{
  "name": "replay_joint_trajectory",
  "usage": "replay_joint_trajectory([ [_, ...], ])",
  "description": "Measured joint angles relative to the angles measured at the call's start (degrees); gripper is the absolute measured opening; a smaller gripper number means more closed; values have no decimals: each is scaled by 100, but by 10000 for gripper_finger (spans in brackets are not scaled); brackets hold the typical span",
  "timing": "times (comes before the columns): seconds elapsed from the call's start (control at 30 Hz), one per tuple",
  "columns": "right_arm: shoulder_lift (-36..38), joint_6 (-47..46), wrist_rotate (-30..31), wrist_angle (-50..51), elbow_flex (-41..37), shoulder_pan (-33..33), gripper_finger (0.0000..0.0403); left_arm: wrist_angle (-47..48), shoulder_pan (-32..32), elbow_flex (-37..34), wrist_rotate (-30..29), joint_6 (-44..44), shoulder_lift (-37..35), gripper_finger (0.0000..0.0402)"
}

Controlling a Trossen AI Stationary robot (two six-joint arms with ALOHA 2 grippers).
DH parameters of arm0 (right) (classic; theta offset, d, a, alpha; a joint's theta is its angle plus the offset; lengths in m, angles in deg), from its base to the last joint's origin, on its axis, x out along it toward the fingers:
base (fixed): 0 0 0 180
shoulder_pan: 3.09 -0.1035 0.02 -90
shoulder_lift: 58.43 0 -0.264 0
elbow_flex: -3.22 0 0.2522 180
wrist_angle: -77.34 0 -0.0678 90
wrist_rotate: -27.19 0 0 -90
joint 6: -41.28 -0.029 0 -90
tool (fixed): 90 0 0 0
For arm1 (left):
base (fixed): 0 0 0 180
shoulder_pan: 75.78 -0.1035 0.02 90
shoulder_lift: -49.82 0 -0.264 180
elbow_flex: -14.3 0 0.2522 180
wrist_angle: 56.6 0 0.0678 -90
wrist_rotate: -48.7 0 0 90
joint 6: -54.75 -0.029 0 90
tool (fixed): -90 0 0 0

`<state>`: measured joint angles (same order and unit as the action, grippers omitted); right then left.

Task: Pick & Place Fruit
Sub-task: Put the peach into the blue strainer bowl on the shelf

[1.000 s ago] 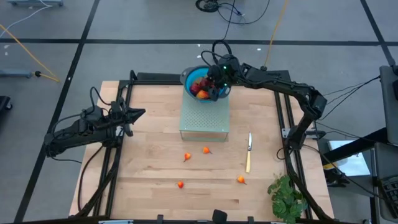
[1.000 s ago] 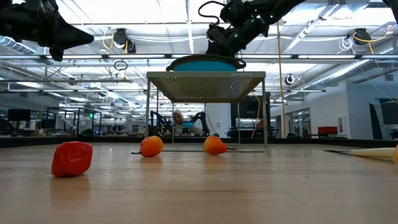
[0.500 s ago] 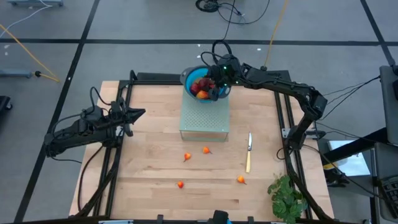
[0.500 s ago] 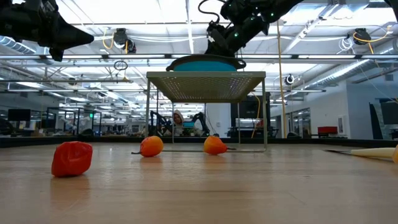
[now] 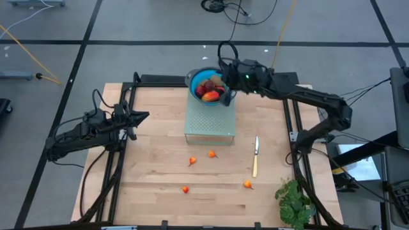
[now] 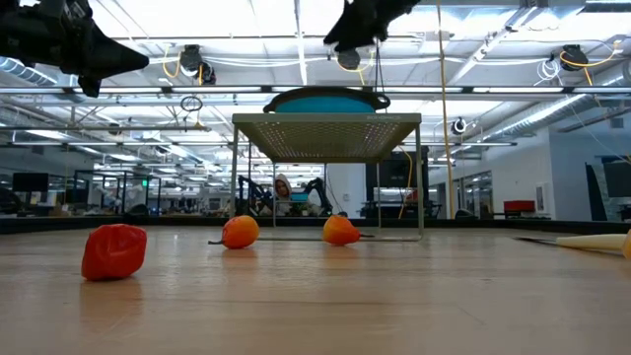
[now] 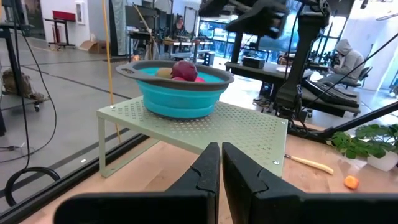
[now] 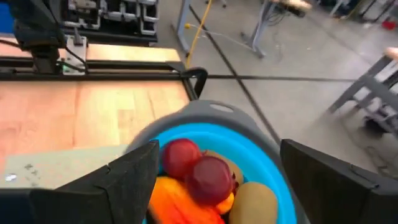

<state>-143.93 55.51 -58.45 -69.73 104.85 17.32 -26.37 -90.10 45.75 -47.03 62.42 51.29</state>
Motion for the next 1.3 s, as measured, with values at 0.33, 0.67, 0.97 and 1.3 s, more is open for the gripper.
replay_joint_trajectory([
  [0.33,268,-522,1124,439,-4,-1458,285,2,0,0,4,0,0,17],
  [0.67,265,-1503,1838,773,-4,-2644,235,2,0,0,20,6,1,17],
  [0.97,218,-2379,1816,957,-4,-3352,178,2,0,0,26,33,0,17],
  [1.3,215,-4342,1795,1892,-203,-4101,143,13,0,0,26,31,0,17],
])
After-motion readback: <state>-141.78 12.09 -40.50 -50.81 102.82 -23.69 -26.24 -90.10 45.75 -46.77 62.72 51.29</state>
